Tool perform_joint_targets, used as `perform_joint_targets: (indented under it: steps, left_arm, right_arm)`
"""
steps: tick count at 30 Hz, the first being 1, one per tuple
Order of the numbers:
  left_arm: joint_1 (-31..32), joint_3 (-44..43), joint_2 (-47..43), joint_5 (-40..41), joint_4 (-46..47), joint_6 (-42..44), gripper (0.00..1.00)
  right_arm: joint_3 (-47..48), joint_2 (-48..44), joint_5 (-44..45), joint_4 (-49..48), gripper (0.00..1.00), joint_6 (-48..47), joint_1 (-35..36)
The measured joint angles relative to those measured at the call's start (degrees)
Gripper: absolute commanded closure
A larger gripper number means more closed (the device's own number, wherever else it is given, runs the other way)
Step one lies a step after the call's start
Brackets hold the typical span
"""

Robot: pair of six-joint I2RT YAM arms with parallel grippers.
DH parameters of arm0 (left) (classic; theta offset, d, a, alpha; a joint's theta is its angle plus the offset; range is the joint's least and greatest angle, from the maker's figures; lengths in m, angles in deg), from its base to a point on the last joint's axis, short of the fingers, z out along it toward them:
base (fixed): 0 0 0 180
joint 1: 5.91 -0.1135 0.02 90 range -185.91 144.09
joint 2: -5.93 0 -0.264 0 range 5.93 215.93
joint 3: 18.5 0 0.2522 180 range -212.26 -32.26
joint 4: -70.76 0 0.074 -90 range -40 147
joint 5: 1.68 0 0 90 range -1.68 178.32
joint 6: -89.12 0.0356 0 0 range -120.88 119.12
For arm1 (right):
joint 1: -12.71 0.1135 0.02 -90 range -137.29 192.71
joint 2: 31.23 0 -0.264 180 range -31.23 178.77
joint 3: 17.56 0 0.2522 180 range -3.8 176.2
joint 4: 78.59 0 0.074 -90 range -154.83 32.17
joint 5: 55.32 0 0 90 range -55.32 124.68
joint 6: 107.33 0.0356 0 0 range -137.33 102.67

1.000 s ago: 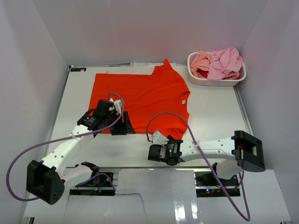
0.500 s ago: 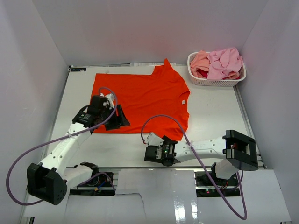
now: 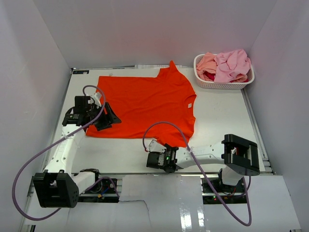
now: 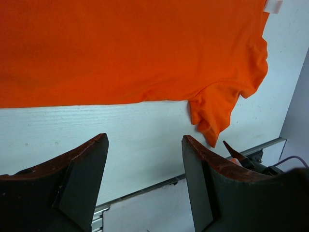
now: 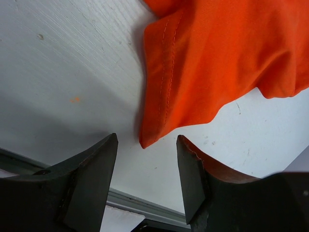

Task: Fold and stack the t-shirts
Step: Grap the side of the flattened tshirt closest away from the robot with both arms

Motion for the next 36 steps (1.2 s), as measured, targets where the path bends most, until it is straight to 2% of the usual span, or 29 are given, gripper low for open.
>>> perform_joint_targets:
  steps: [11, 13, 15, 26, 36]
  left_arm:
    - [-5.11, 0.0, 0.5, -2.97, -0.57, 2.08, 0.27]
    - [-5.42, -0.02, 0.5, -3.23, -0.57, 2.27, 0.27]
    - [-5.57, 0.0, 0.5, -3.63, -0.57, 2.49, 0.27]
    - [-6.34, 0.0, 0.5, -4.04, -0.59, 3.15, 0.27]
    - [-6.88, 0.0, 0.46, -4.2, -0.68, 3.54, 0.27]
  right_arm:
    - [-0.04, 1.22, -0.92, 0.96, 0.44, 2.36, -0.46]
    - [-0.04, 1.22, -0.98, 1.4, 0.53, 2.91, -0.7]
    - [-0.04, 1.31, -1.01, 1.95, 0.57, 3.19, -0.94]
    - [-0.02, 2.54, -0.94, 2.73, 0.57, 3.63, -1.73]
    - [0.24, 3.37, -0.72, 3.34, 0.62, 2.67, -2.36]
